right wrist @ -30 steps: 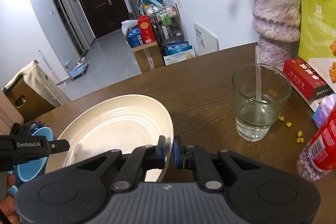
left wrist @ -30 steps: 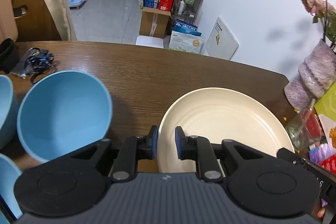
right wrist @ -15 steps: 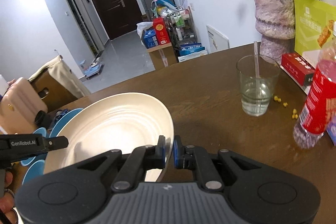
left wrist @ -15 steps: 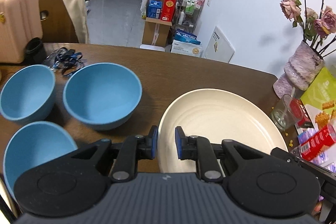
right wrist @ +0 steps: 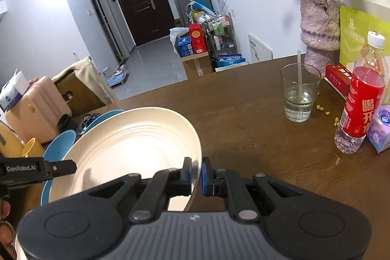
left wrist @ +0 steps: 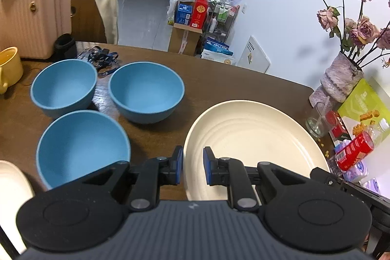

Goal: Organize plates and bowls
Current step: 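Lift the cream plate with both grippers and carry it toward the blue bowls, then lower the held plate with both grippers onto the stacked cream plates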

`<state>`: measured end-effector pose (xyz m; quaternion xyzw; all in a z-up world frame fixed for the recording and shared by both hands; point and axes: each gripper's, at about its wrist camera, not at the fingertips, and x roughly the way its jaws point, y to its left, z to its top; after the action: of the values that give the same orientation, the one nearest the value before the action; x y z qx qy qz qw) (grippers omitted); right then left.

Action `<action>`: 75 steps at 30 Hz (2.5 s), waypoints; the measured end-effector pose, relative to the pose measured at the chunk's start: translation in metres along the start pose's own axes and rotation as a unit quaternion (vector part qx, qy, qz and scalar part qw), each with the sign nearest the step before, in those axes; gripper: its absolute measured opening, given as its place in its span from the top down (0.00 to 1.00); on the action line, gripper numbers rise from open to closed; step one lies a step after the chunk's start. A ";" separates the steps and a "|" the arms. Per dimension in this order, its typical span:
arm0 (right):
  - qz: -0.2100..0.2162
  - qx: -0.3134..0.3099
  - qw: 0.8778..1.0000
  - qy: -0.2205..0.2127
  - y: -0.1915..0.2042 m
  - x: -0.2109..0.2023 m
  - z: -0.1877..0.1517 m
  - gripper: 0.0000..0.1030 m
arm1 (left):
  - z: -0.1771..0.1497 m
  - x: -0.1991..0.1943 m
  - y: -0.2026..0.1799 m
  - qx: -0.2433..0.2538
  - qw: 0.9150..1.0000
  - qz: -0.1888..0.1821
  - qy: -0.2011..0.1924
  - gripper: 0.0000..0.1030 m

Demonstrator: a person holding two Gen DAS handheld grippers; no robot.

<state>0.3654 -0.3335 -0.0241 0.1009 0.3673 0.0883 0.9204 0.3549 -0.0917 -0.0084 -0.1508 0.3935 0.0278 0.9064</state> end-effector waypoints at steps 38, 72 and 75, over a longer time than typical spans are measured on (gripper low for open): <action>0.065 -0.084 0.994 0.039 0.200 -0.054 -0.117 0.92 | -0.078 -0.132 0.207 -0.086 0.995 0.060 -0.001 0.83; 0.074 -0.109 0.987 0.092 0.307 0.006 -0.158 0.92 | -0.079 -0.118 0.325 -0.112 0.989 0.090 0.031 0.83; 0.072 -0.116 0.986 0.098 0.313 0.016 -0.160 0.92 | -0.079 -0.110 0.331 -0.111 0.988 0.095 0.038 0.83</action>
<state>0.2384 -0.0087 -0.0702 0.0102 0.4351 0.2062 0.8764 0.1678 0.2081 -0.0633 -0.2139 0.4349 0.1515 0.8615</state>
